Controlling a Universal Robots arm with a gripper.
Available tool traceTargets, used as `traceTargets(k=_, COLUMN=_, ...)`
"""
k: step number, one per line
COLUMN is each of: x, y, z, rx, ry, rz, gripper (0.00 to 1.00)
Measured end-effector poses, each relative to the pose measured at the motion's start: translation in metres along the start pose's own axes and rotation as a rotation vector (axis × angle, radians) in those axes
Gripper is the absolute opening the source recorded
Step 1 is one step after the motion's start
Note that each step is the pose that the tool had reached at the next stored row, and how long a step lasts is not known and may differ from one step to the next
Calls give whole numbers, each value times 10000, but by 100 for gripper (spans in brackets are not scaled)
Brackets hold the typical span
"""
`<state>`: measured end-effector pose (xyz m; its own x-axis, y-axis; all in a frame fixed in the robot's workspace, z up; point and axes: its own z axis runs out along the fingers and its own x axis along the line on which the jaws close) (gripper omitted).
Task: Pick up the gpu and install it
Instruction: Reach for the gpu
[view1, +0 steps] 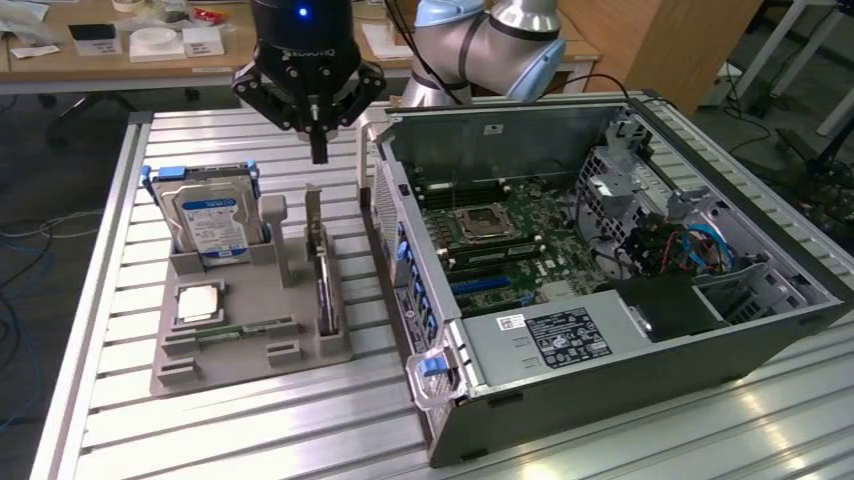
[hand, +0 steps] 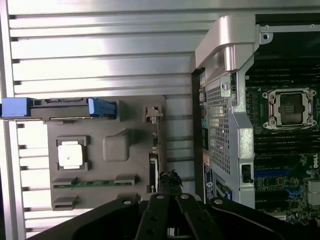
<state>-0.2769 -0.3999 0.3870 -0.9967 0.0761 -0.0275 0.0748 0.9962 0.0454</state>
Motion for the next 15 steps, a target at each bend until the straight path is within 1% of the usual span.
traceTargets(k=6, x=11, y=-117, z=-4, rx=0, ry=0, rz=1, gripper=11)
traceTargets(k=15, x=7, y=-352, z=-8, rx=15, ry=-2, rz=0, gripper=11)
